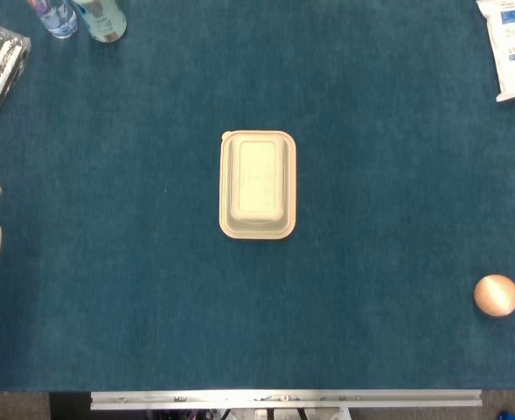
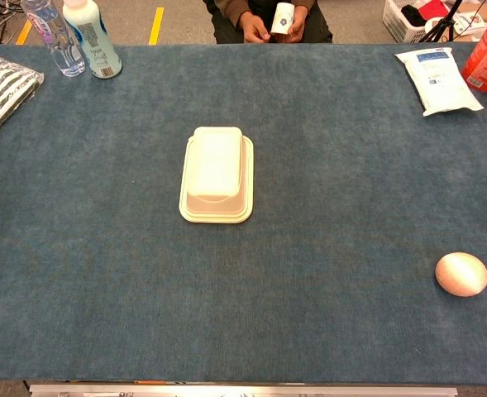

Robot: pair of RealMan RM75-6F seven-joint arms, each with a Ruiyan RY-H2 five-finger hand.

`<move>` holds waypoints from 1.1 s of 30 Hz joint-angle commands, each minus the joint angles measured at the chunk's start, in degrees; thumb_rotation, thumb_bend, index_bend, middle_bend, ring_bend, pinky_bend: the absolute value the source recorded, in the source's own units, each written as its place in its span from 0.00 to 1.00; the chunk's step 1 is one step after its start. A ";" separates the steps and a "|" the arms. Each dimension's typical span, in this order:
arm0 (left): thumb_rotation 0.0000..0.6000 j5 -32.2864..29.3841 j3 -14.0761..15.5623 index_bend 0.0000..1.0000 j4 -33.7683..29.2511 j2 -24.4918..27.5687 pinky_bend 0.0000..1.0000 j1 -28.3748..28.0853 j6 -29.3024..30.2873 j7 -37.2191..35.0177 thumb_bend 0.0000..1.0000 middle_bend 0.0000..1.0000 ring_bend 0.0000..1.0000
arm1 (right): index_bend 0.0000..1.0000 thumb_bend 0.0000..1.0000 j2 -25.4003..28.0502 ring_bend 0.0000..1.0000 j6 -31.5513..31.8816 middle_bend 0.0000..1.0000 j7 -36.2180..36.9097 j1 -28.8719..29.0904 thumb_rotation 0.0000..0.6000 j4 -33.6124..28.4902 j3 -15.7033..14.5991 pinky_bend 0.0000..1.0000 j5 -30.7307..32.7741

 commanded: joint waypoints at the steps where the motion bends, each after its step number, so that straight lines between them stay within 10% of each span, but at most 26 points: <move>1: 1.00 0.08 0.07 0.33 0.20 -0.13 0.28 0.01 0.01 0.03 0.40 0.35 0.32 | 0.42 0.13 -0.15 0.27 0.20 0.39 0.14 0.07 1.00 0.19 0.07 0.22 -0.33; 19: 1.00 0.69 0.56 0.33 -0.30 0.09 0.28 0.71 1.04 -0.58 0.40 0.35 0.32 | 0.34 0.18 -0.95 0.28 -12.85 0.39 1.06 12.27 1.00 -3.71 2.19 0.25 -6.48; 33: 1.00 0.92 1.67 0.33 -1.57 1.00 0.28 2.99 3.18 -1.53 0.40 0.35 0.32 | 0.29 0.26 -15.52 0.26 -31.24 0.34 -3.14 28.25 1.00 -1.52 7.47 0.25 -0.05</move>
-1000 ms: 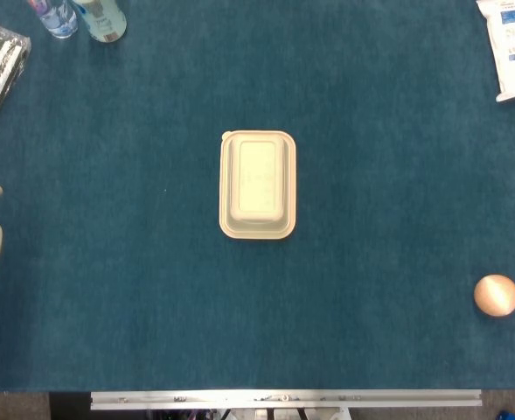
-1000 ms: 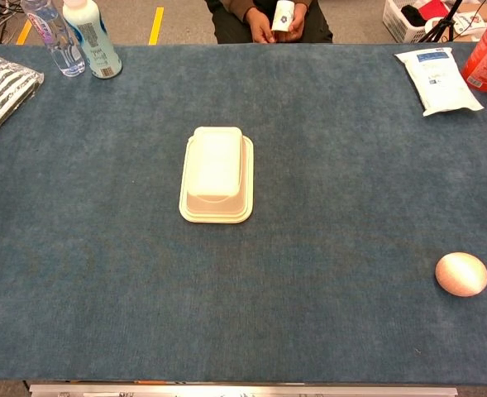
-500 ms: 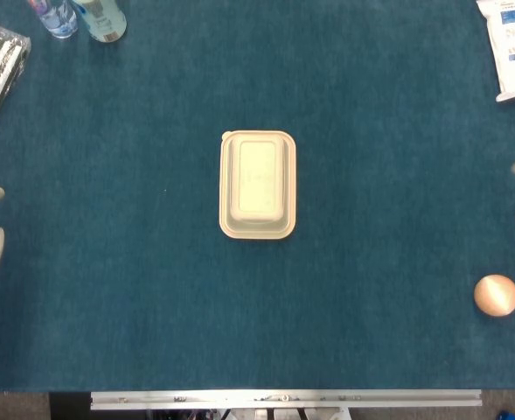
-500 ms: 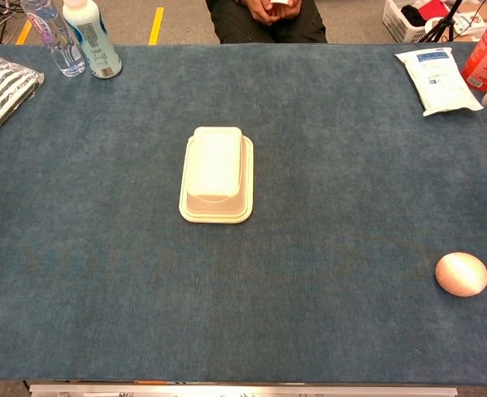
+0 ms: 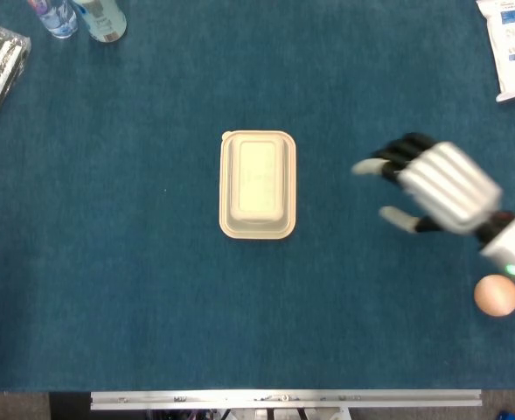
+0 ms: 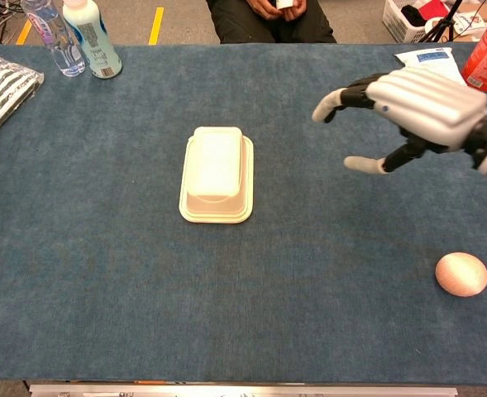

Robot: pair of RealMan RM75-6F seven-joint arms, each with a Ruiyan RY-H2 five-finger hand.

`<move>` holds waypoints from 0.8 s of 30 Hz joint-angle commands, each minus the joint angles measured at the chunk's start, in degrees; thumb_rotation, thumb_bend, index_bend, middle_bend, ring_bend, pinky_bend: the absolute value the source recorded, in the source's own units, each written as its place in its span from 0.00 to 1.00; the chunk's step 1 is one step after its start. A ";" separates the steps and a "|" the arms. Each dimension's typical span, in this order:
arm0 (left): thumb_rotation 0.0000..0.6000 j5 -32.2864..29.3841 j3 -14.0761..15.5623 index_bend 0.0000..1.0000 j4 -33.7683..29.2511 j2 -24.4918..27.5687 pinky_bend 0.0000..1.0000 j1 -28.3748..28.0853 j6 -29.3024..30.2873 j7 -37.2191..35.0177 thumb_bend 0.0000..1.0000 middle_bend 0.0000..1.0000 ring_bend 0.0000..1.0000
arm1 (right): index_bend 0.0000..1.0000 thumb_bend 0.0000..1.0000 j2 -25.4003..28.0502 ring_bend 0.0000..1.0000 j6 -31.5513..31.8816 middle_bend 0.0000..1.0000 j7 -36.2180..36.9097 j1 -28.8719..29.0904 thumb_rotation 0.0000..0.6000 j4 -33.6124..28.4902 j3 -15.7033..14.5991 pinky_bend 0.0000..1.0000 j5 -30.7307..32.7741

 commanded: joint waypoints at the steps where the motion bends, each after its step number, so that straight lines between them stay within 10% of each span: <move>1: 1.00 0.02 -0.07 0.33 -0.10 -0.08 0.28 0.14 0.22 -0.06 0.40 0.35 0.32 | 0.29 0.26 -4.80 0.26 -4.00 0.34 -1.56 3.74 1.00 1.89 1.92 0.26 3.10; 24: 1.00 -1.03 -0.23 0.33 1.11 0.14 0.28 1.03 0.06 -0.81 0.40 0.34 0.32 | 0.25 0.25 -21.08 0.26 -13.30 0.35 -12.44 16.09 1.00 13.93 4.06 0.25 19.20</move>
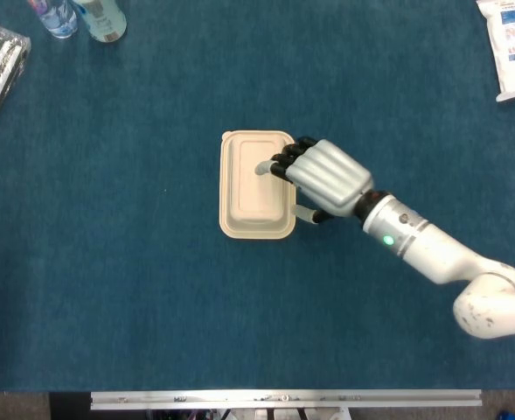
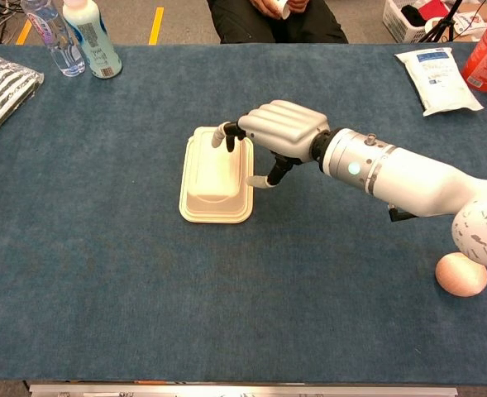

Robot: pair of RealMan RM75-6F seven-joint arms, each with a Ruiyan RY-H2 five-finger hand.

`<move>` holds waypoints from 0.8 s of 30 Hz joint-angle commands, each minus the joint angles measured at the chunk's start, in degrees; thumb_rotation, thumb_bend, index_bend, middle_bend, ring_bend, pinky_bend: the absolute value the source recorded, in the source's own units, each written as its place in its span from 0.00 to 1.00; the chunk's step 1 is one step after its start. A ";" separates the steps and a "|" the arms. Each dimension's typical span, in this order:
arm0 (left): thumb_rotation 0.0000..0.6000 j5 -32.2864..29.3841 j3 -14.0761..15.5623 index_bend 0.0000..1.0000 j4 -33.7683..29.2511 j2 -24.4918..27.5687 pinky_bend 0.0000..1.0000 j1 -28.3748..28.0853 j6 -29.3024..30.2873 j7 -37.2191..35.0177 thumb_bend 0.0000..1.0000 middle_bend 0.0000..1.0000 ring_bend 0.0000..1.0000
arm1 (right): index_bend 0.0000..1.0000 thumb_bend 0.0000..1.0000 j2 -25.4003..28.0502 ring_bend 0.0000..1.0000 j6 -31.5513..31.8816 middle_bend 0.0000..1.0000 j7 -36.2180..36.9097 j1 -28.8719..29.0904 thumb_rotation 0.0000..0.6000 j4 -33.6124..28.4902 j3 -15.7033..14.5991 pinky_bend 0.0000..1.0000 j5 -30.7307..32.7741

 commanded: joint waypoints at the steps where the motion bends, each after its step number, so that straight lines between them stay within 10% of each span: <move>1: 1.00 -0.10 -0.03 0.33 0.12 0.06 0.28 0.13 0.07 -0.23 0.40 0.34 0.32 | 0.25 0.25 -0.86 0.26 -0.38 0.35 -0.77 0.89 1.00 0.72 -0.16 0.25 1.04; 24: 1.00 -0.15 -0.26 0.33 1.15 0.48 0.28 0.88 0.59 -2.24 0.40 0.34 0.32 | 0.25 0.24 -1.77 0.26 1.60 0.35 -3.99 4.15 1.00 0.03 -1.76 0.25 5.65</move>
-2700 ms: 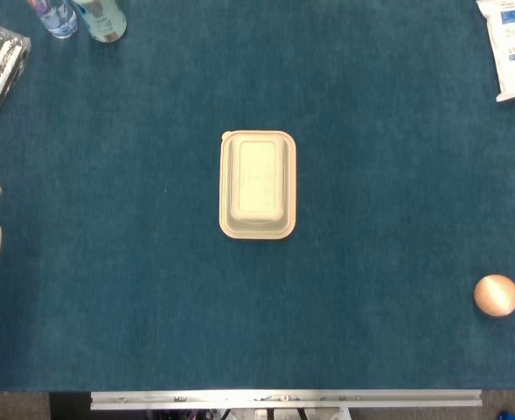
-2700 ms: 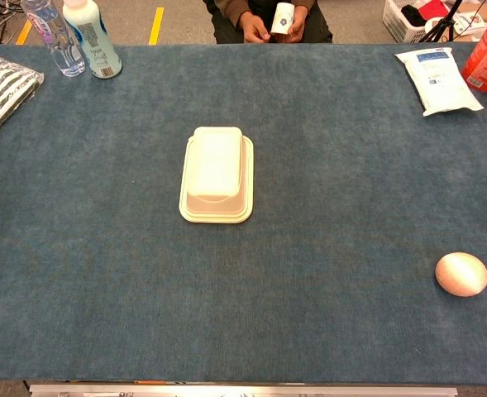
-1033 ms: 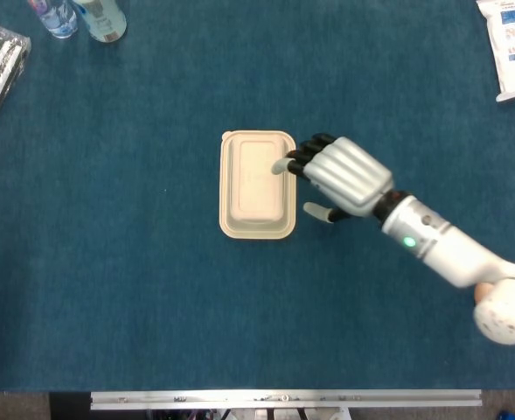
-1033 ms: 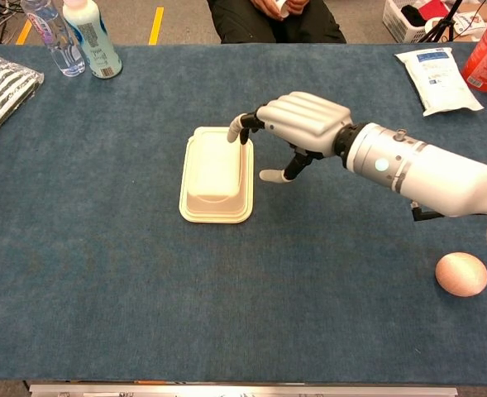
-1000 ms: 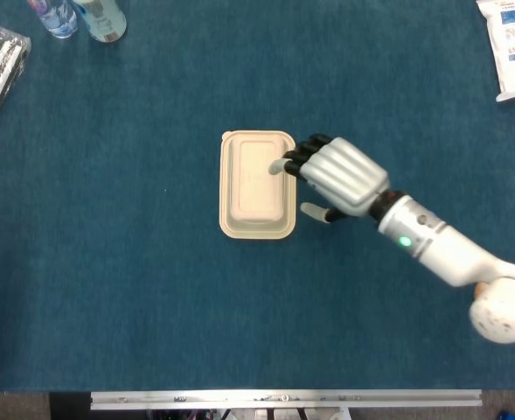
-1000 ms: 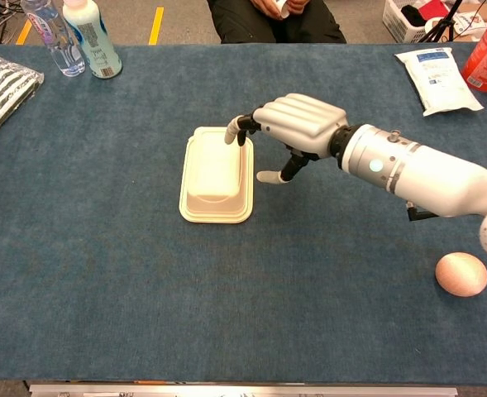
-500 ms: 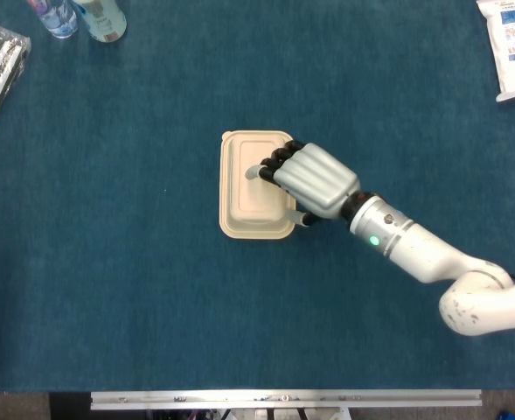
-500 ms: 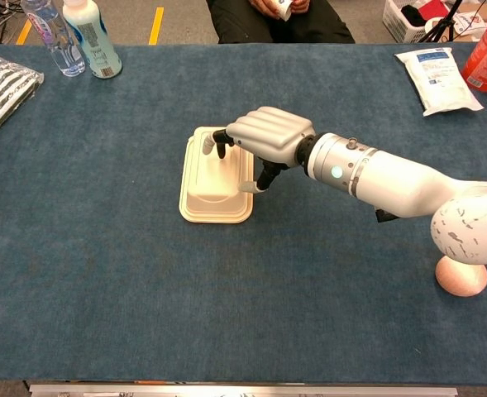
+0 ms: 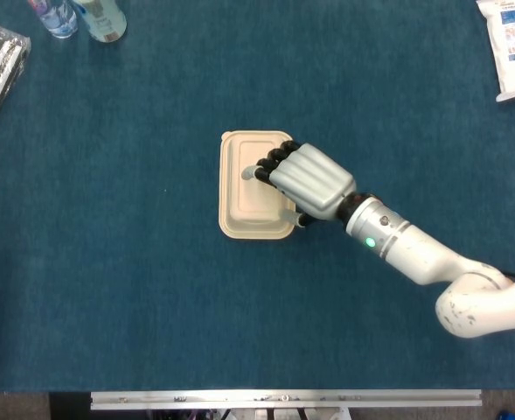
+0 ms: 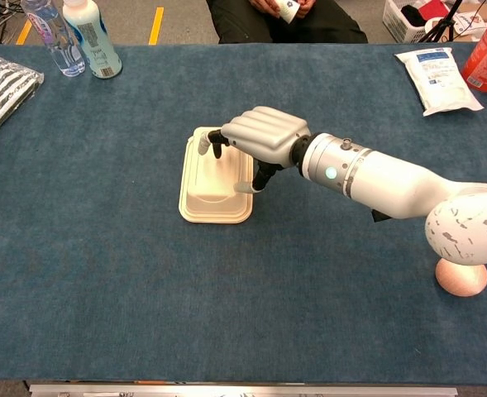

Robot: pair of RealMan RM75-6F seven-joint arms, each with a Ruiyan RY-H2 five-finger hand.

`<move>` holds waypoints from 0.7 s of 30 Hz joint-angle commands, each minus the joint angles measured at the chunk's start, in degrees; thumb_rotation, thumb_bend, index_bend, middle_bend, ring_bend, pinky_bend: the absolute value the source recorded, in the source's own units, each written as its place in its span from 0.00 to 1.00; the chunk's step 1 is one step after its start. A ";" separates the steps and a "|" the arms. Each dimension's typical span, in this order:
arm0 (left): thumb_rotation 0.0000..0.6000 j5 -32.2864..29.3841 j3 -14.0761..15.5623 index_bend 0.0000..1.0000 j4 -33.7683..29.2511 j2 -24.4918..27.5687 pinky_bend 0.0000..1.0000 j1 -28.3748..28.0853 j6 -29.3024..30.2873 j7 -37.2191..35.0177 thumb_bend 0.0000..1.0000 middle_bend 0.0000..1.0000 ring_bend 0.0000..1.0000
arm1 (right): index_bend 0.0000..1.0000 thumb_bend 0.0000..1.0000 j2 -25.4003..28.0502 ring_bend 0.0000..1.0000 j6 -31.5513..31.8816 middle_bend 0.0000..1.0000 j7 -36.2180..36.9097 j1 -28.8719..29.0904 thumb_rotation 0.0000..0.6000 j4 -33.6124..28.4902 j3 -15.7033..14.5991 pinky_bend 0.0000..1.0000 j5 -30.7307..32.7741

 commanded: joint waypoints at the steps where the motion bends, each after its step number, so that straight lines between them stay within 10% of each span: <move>1: 1.00 0.08 -0.03 0.33 -0.01 -0.02 0.28 -0.02 0.00 0.03 0.40 0.34 0.32 | 0.25 0.24 -0.01 0.26 0.09 0.35 0.18 0.16 1.00 0.01 -0.19 0.25 0.19; 14: 1.00 -0.27 -0.32 0.33 -0.02 -0.11 0.28 0.28 0.23 -0.06 0.40 0.34 0.32 | 0.25 0.24 -0.62 0.26 0.84 0.35 1.84 0.75 1.00 0.66 -0.87 0.25 0.49; 21: 1.00 -0.66 -0.80 0.33 0.51 -0.15 0.28 -0.25 -0.52 -0.23 0.40 0.34 0.32 | 0.25 0.23 8.37 0.26 9.08 0.35 5.07 -4.05 1.00 -7.36 -1.70 0.26 -5.67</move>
